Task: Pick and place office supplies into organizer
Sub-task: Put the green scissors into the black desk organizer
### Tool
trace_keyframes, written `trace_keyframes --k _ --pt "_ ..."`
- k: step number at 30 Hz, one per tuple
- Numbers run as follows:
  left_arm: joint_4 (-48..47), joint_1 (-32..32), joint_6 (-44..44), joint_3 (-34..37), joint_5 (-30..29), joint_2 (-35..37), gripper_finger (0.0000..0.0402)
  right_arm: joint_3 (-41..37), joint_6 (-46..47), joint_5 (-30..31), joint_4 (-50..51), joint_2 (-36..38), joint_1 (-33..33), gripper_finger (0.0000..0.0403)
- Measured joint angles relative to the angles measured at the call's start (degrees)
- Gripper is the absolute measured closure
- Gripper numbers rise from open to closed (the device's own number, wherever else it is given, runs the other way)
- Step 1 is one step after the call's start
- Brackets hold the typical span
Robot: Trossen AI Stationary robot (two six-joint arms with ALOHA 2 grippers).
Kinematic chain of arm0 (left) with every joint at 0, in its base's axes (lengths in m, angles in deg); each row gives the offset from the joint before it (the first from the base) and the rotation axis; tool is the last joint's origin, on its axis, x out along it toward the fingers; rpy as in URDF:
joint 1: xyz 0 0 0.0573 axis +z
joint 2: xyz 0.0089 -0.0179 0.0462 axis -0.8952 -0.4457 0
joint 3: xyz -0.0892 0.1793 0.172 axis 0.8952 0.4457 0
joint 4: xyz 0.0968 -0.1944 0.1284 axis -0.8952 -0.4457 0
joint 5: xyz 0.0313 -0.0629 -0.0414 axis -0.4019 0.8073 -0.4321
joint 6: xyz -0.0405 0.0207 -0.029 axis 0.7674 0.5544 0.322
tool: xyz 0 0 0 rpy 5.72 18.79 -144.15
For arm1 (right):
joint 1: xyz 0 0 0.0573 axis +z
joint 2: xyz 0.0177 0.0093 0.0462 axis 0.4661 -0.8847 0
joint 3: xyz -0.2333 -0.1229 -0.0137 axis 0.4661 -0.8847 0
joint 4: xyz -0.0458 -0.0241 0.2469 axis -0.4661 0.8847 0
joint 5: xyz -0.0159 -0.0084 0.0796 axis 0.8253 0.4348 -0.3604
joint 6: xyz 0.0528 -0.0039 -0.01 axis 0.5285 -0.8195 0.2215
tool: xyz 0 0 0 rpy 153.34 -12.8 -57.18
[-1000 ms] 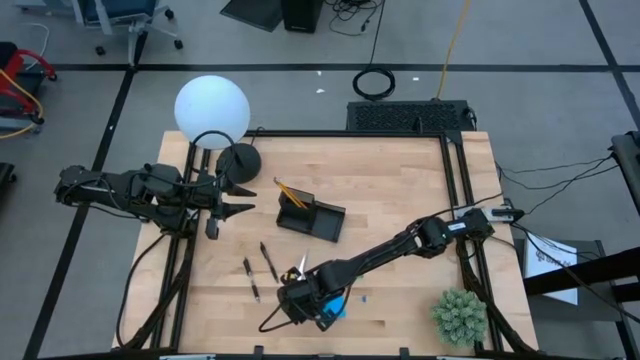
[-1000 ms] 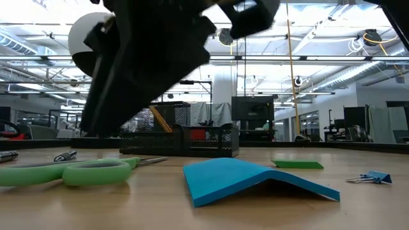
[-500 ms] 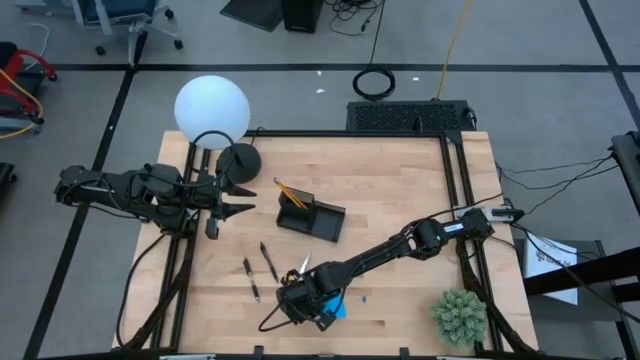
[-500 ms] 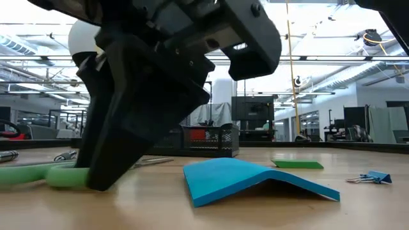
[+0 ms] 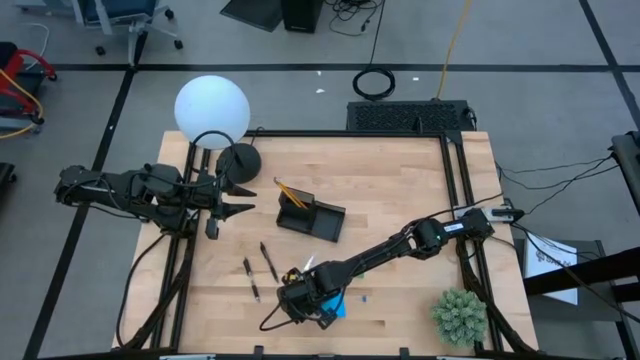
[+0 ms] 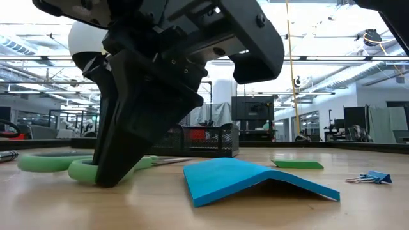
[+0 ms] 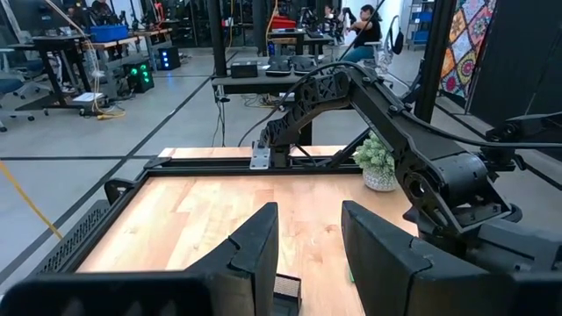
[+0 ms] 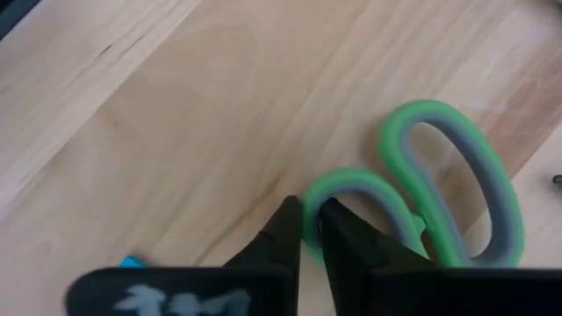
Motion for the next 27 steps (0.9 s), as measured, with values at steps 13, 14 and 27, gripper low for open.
trace_keyframes --k 13,14,27 --pt "0.0 0.0 0.0 0.0 0.0 0.0 0.0275 0.0 -1.2 0.1 -1.8 0.0 -0.5 0.0392" --pt "0.0 0.0 0.0 0.0 0.0 0.0 0.0275 -0.1 -1.2 0.1 -1.9 0.0 -0.6 0.0392" --pt "0.1 0.0 0.0 0.0 0.0 0.0 0.0275 -0.1 -1.4 0.9 -0.2 2.6 -1.8 0.0392"
